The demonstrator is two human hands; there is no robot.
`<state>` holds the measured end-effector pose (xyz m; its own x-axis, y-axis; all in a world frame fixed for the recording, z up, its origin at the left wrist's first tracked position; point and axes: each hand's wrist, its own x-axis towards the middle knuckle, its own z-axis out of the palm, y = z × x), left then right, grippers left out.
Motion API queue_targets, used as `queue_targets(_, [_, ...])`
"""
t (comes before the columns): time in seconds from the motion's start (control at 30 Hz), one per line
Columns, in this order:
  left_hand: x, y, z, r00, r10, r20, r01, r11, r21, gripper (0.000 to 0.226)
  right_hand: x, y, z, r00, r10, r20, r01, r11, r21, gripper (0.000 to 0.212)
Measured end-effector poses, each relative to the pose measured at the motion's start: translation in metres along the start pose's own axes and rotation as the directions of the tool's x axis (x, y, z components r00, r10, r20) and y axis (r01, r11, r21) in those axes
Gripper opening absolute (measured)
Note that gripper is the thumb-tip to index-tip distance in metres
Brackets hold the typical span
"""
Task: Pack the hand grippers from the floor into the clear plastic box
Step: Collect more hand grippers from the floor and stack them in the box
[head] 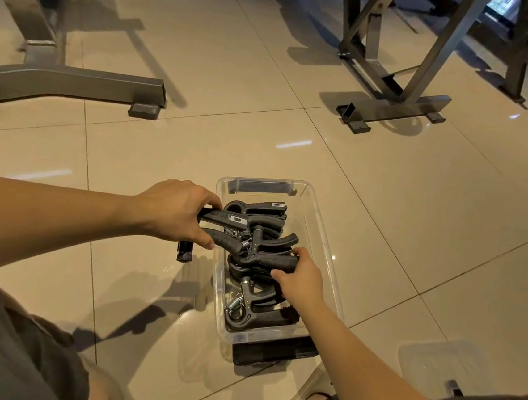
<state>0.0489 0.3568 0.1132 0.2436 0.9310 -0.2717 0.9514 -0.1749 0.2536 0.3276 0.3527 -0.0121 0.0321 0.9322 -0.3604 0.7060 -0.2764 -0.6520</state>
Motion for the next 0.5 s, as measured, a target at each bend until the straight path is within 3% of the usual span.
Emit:
queue_targets(0.2, [-0.0027,-0.0012,0.002,1.0,-0.001,0.002,0.001,1.0,-0.009,0.055,0.0,0.0026,-0.001,0.99,-0.141,0.006,0.129,0.888,-0.441,0.039])
queue_targets(0.5, [-0.0051,-0.0053,0.0016,1.0,-0.018,0.023,0.019,1.0,-0.022,0.054,-0.004,0.0033,-0.0029,0.966,-0.255,0.046,0.241,0.819,-0.521,0.034])
